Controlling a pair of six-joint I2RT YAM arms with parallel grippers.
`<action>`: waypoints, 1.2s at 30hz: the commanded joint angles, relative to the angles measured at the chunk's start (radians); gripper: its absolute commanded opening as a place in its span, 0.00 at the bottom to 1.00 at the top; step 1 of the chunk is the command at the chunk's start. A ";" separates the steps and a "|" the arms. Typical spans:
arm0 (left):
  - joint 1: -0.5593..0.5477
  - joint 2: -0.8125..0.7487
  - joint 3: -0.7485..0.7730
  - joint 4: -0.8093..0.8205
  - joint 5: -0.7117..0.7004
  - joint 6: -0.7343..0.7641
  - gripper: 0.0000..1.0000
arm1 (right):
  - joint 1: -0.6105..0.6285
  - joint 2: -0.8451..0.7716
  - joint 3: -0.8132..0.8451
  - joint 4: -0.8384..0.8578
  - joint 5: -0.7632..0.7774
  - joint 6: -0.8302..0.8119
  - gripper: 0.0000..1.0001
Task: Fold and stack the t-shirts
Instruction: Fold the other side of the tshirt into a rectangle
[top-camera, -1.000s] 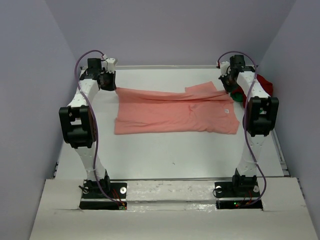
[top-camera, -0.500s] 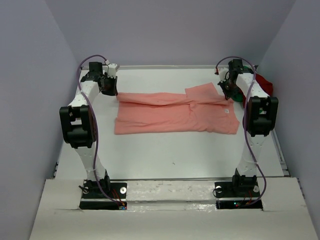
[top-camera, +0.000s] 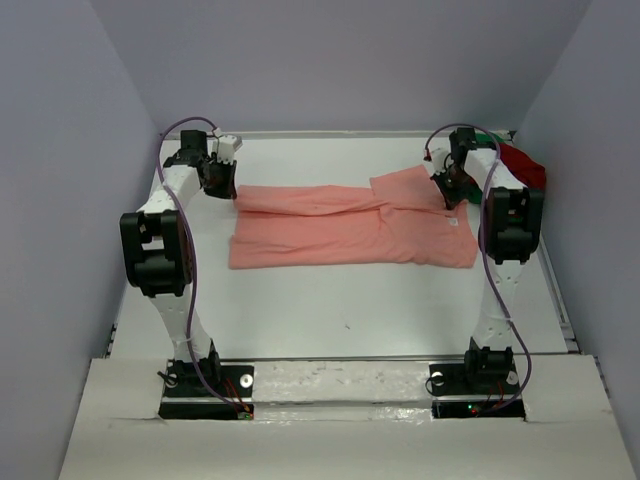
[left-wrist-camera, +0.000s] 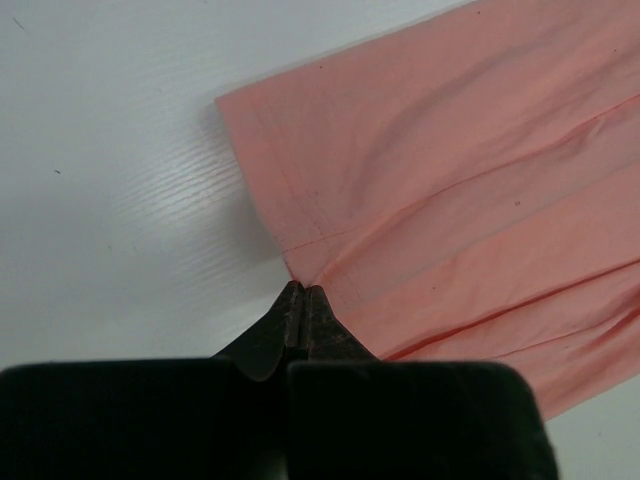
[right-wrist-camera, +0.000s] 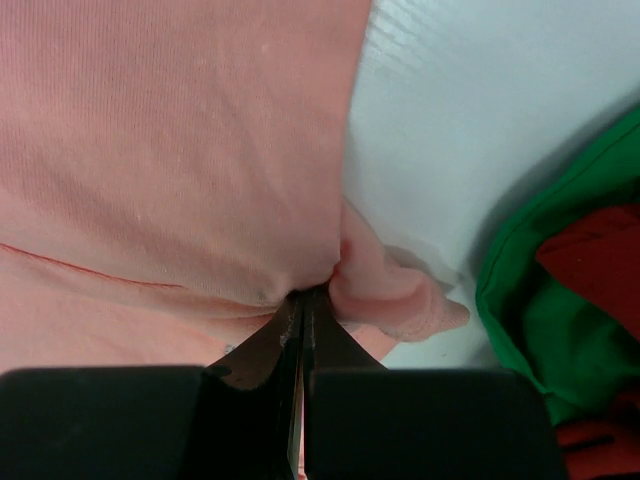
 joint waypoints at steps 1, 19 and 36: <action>-0.016 -0.051 -0.023 -0.009 0.009 0.020 0.00 | -0.009 0.028 0.043 -0.045 -0.007 -0.017 0.00; -0.158 0.002 -0.073 0.032 -0.353 0.044 0.00 | -0.009 0.022 -0.006 -0.063 0.007 -0.040 0.00; -0.240 0.041 -0.118 0.054 -0.720 0.063 0.00 | -0.009 0.028 0.008 -0.096 0.011 -0.046 0.15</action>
